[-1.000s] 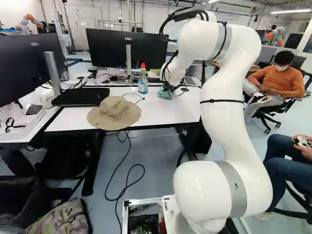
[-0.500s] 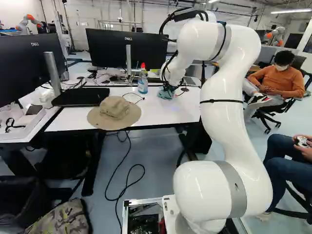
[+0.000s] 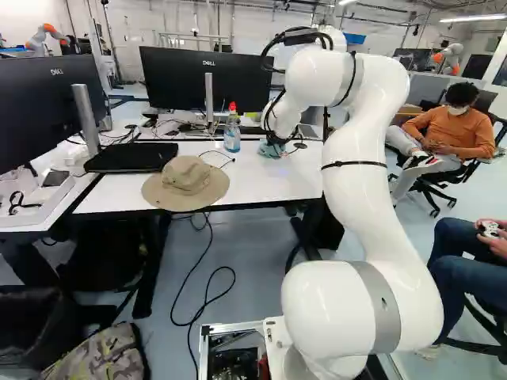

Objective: Clean the table with the green towel

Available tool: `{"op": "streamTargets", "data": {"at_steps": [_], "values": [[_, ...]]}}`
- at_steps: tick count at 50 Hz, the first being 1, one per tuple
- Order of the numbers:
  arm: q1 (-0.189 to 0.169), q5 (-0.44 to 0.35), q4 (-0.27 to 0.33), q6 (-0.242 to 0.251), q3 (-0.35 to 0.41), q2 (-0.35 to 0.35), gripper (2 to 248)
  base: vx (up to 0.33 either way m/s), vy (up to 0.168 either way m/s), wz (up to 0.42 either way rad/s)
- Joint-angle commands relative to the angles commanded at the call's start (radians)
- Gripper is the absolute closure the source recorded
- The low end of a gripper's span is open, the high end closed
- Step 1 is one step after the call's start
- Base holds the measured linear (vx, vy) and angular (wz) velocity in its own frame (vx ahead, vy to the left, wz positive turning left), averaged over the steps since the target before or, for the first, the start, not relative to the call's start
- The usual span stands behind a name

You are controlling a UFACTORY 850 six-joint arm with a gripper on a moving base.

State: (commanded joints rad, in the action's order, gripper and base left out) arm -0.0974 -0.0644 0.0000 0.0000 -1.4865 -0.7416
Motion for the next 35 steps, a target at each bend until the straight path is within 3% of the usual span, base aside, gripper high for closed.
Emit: {"op": "streamTargets", "data": {"at_steps": [11, 35], "values": [[0.021, 0.000, 0.000, 0.000, -0.028, -0.020, 197, 0.000, 0.000, 0.000], [0.077, 0.000, 0.000, 0.000, 0.004, 0.003, 197, 0.000, 0.000, 0.000]]}}
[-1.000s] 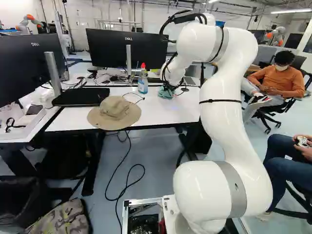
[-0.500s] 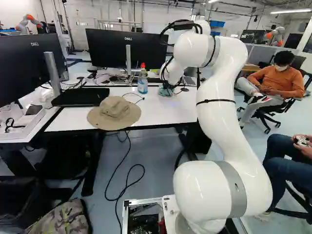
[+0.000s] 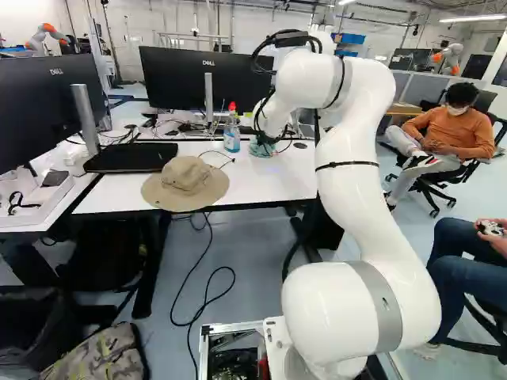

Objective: Clean the table with the green towel

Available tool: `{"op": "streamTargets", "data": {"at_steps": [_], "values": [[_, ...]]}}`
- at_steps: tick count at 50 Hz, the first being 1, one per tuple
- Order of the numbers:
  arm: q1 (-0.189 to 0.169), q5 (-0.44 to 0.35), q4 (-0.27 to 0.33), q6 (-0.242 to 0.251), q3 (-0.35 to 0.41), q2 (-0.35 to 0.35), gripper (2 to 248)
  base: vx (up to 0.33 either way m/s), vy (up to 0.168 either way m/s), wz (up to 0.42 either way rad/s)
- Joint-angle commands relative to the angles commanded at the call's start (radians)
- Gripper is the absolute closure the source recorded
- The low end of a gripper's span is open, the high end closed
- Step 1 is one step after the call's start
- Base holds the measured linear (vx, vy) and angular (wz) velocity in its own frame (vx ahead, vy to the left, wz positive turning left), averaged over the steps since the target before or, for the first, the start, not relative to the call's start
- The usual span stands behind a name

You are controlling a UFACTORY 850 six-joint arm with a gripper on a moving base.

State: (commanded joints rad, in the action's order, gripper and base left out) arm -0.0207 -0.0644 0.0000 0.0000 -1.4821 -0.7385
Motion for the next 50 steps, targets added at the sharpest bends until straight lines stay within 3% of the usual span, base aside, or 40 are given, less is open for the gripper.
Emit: {"op": "streamTargets", "data": {"at_steps": [33, 50], "values": [[0.024, 0.000, 0.000, 0.000, 0.177, 0.126, 197, 0.000, 0.000, 0.000], [-0.001, 0.000, 0.000, 0.000, 0.235, 0.168, 197, 0.000, 0.000, 0.000]]}}
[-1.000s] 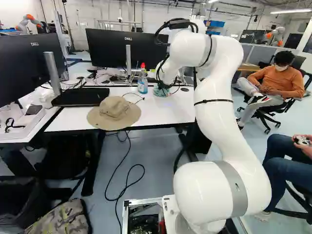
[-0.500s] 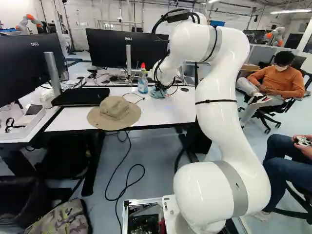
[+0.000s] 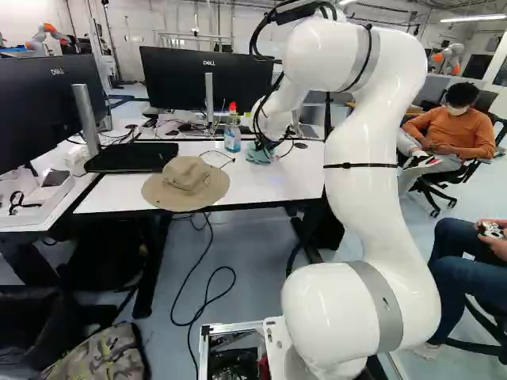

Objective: Clean the table with the green towel

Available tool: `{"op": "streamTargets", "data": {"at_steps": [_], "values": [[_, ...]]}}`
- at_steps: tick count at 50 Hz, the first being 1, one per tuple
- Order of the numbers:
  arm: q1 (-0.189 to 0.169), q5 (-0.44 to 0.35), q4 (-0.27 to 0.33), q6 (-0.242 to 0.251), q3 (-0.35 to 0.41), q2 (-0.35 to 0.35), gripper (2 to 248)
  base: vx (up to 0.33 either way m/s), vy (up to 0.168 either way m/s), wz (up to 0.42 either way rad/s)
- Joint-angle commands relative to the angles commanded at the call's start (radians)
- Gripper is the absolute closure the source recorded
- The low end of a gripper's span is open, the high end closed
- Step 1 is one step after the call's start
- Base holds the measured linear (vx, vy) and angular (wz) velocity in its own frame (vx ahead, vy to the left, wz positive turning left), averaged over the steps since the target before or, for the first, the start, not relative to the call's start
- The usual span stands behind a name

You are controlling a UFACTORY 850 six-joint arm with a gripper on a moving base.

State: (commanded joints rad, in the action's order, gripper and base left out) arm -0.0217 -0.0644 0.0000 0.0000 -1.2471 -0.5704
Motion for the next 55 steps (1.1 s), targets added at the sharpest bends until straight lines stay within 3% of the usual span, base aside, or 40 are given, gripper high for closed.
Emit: {"op": "streamTargets", "data": {"at_steps": [26, 55], "values": [[-0.068, 0.000, 0.000, 0.000, -0.015, -0.011, 197, 0.000, 0.000, 0.000], [-0.119, 0.000, 0.000, 0.000, -0.154, -0.111, 197, 0.000, 0.000, 0.000]]}}
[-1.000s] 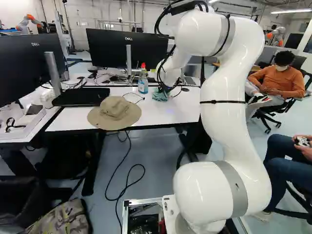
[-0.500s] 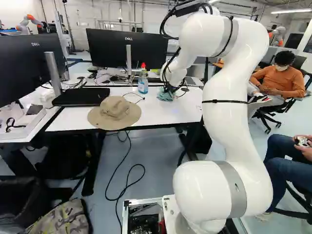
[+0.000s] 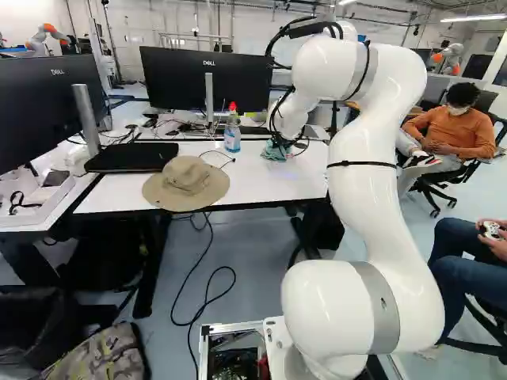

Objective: Clean the table with the green towel

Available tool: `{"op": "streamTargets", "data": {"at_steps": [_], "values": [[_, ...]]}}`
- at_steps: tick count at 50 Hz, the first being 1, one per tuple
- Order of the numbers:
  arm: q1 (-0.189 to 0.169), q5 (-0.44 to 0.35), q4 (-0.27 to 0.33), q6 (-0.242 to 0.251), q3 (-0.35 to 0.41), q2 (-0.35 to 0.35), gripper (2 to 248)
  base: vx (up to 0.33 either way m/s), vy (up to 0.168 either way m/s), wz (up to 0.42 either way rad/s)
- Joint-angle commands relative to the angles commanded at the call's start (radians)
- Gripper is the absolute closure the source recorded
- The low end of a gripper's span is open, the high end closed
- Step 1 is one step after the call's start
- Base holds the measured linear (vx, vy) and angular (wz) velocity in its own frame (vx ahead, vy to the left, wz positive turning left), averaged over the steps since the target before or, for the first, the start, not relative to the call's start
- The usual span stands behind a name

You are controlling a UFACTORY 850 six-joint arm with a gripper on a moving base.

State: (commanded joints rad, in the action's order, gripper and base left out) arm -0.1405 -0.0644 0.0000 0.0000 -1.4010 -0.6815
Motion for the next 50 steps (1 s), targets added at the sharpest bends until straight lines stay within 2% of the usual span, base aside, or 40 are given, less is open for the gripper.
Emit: {"op": "streamTargets", "data": {"at_steps": [15, 29, 50], "values": [[0.000, 0.000, 0.000, 0.000, -0.091, -0.064, 197, 0.000, 0.000, 0.000], [0.022, 0.000, 0.000, 0.000, -0.157, -0.110, 197, 0.000, 0.000, 0.000], [0.070, 0.000, 0.000, 0.000, -0.166, -0.116, 197, 0.000, 0.000, 0.000]]}}
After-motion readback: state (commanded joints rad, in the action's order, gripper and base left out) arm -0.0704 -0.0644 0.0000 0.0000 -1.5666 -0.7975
